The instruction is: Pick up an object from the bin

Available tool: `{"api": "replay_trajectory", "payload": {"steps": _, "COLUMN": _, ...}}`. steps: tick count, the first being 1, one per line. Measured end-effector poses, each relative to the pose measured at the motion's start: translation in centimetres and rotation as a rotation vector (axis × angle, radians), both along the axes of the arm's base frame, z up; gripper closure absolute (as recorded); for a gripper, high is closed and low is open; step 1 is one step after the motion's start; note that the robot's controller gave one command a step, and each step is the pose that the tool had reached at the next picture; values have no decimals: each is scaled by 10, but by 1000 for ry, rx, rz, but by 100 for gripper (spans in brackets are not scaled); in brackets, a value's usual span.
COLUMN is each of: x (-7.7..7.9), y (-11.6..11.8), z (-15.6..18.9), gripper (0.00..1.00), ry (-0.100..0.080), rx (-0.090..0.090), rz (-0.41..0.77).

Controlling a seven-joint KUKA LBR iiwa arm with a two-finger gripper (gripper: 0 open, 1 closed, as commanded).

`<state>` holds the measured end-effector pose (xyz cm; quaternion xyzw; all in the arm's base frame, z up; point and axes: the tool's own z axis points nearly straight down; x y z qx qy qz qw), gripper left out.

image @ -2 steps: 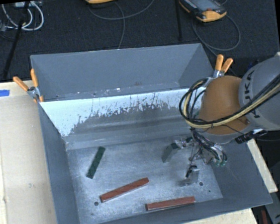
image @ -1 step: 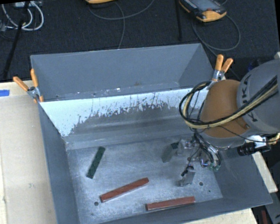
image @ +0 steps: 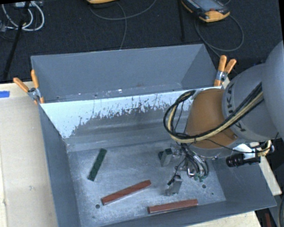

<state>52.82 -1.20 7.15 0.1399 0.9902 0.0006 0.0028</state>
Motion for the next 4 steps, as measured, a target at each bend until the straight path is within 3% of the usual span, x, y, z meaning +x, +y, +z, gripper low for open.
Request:
{"api": "replay_trajectory", "payload": {"steps": 1, "x": -31, "y": 80, "z": 2, "gripper": 0, "ry": 1, "rx": 1, "rz": 70}}
{"api": "replay_trajectory", "payload": {"steps": 2, "x": 6, "y": 144, "z": -1, "gripper": 0, "ry": 0, "rx": 2, "rz": 10}}
{"api": "replay_trajectory", "payload": {"steps": 3, "x": 4, "y": 140, "z": -1, "gripper": 100, "ry": 5, "rx": -1, "rz": 10}}
{"api": "replay_trajectory", "payload": {"steps": 4, "x": -13, "y": 140, "z": 134, "gripper": 100, "ry": -1, "rx": 1, "rz": -32}}
